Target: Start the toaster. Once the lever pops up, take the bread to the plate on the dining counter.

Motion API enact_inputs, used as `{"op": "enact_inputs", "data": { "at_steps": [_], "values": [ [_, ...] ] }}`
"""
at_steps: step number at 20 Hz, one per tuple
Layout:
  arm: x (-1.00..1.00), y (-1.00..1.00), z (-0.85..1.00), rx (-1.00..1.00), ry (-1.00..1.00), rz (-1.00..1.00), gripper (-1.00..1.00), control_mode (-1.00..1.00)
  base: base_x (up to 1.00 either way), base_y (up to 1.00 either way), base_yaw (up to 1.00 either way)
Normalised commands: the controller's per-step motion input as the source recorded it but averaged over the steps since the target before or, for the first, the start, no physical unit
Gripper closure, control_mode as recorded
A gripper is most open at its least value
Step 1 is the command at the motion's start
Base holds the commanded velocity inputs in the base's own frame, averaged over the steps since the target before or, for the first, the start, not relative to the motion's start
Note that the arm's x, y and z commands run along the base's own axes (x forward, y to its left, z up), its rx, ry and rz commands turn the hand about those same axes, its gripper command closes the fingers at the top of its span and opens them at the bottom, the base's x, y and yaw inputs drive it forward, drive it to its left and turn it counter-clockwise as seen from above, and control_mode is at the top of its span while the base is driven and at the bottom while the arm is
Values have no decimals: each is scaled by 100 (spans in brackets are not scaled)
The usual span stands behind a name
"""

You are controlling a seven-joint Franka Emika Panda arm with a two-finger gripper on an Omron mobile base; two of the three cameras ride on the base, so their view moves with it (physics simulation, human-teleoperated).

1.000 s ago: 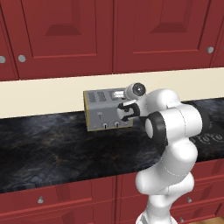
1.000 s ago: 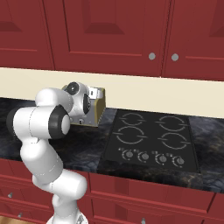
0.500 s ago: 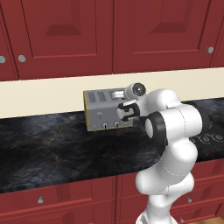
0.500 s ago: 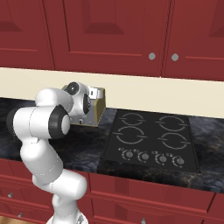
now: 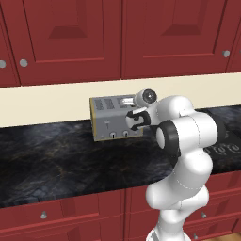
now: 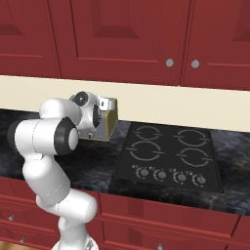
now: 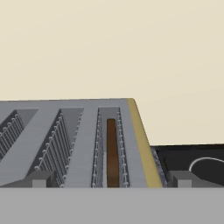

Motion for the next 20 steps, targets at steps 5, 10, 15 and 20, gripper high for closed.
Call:
{"op": "enact_inputs", "data": {
  "at_steps": [5,10,15,20],
  "values": [
    [0,0,0,0,0,0,-100,-100,0,0,0],
    [0,0,0,0,0,0,-100,-100,0,0,0],
    [0,0,0,0,0,0,-100,-100,0,0,0],
    [0,0,0,0,0,0,-100,-100,0,0,0]
  ]
}}
